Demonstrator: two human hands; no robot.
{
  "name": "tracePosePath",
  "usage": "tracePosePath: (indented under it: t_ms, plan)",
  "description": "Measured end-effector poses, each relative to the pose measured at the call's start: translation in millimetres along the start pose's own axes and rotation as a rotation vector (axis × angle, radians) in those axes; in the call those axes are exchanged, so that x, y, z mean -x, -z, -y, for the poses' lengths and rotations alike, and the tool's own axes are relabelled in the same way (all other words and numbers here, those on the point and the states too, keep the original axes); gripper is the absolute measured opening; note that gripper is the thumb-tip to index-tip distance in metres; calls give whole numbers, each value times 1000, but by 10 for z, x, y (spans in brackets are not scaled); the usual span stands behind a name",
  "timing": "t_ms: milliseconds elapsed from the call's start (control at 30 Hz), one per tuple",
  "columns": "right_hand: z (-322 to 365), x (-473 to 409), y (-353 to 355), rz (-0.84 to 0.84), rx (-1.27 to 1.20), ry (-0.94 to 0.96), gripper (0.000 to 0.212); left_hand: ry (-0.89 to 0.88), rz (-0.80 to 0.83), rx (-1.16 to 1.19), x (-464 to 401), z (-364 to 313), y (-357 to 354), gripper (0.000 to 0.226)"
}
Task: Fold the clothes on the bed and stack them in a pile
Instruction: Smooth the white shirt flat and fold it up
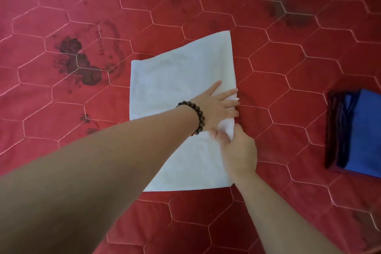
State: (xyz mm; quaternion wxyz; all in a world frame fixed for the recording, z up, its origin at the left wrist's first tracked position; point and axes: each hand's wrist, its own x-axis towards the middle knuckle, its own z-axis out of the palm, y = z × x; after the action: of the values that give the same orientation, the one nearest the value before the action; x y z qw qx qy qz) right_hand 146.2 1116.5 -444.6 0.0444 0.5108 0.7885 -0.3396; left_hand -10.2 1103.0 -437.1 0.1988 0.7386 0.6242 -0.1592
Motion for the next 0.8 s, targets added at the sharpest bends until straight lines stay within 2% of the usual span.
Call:
tracePosePath:
  t_ms: [167, 333, 467, 567, 633, 700, 800]
  plan:
    - [-267, -248, 412, 96, 215, 305, 29, 21, -146, -107, -15, 180, 106, 60]
    - [-446, -588, 719, 202, 455, 538, 43, 121, -55, 45, 23, 292, 45, 60]
    - [-432, -780, 771, 236, 596, 604, 53, 194, -40, 93, 150, 337, -91, 53]
    - [-308, -880, 794, 280, 647, 588, 48, 254, -20, 149, 243, 378, -101, 45]
    - [-159, -958, 879, 207, 675, 596, 41, 315, -45, 134, 314, 457, -7, 32]
    - [51, -1047, 1054, 44, 695, 635, 35, 416, -130, 91, 395, 589, 198, 16]
    - [447, -1170, 1432, -235, 634, 756, 27, 547, -289, 26, 501, 837, 676, 13]
